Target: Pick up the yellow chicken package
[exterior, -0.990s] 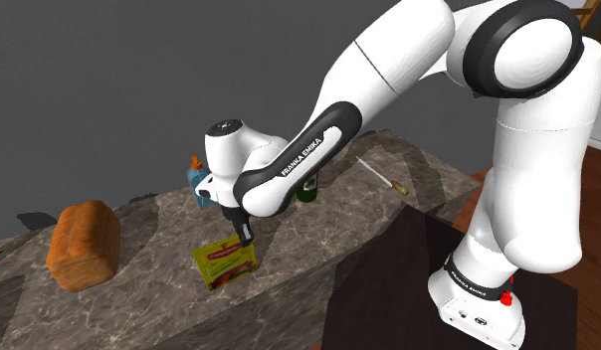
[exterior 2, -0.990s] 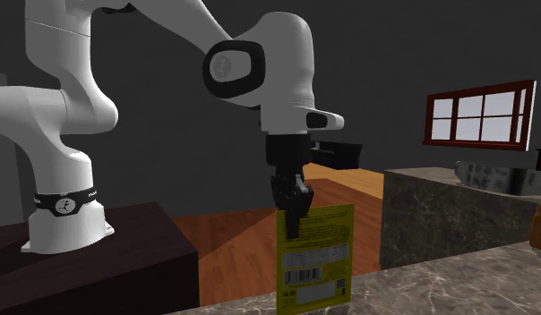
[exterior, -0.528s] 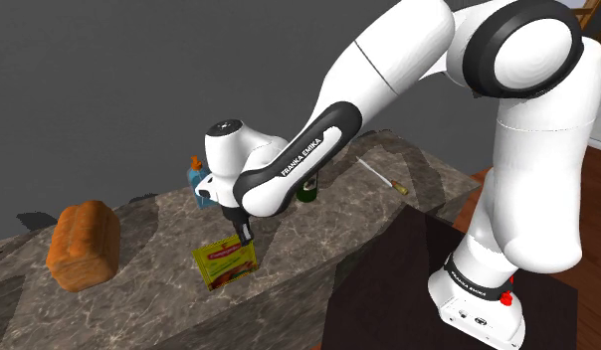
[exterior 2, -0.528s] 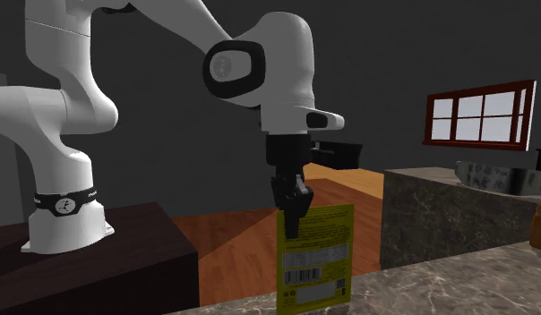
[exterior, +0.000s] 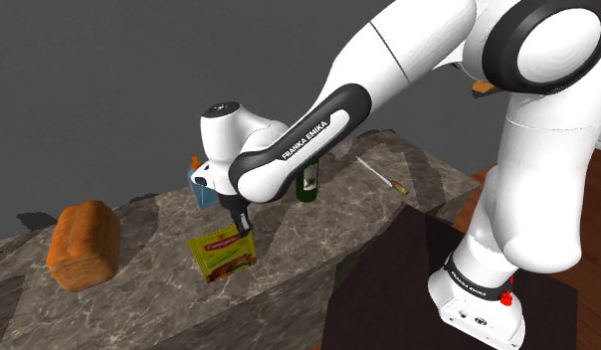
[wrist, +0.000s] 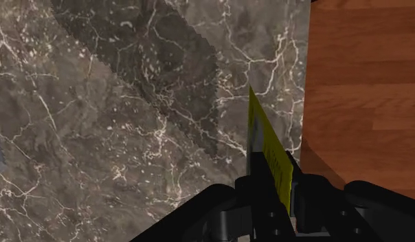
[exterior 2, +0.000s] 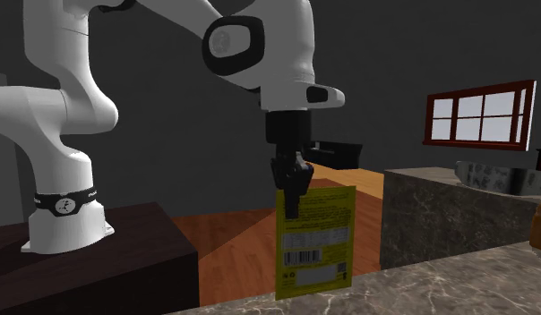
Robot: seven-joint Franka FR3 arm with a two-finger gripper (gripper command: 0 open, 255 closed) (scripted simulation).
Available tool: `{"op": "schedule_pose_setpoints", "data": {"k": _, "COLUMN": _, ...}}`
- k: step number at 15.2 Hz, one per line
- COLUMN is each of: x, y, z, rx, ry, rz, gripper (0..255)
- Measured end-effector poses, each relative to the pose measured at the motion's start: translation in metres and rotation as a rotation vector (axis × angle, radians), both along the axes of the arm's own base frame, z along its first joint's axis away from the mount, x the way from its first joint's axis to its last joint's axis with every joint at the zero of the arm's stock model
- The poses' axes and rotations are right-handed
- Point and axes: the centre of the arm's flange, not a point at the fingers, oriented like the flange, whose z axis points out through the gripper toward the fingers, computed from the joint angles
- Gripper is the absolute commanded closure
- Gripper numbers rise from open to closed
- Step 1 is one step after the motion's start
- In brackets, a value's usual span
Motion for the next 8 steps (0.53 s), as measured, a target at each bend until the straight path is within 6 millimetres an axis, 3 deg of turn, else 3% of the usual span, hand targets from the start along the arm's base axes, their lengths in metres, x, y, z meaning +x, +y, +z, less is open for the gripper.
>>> {"op": "schedule_pose_setpoints", "data": {"k": 8, "x": 0.000, "y": 0.001, "z": 0.040, "rx": 0.000, "ry": 0.000, "rz": 0.000, "gripper": 255}}
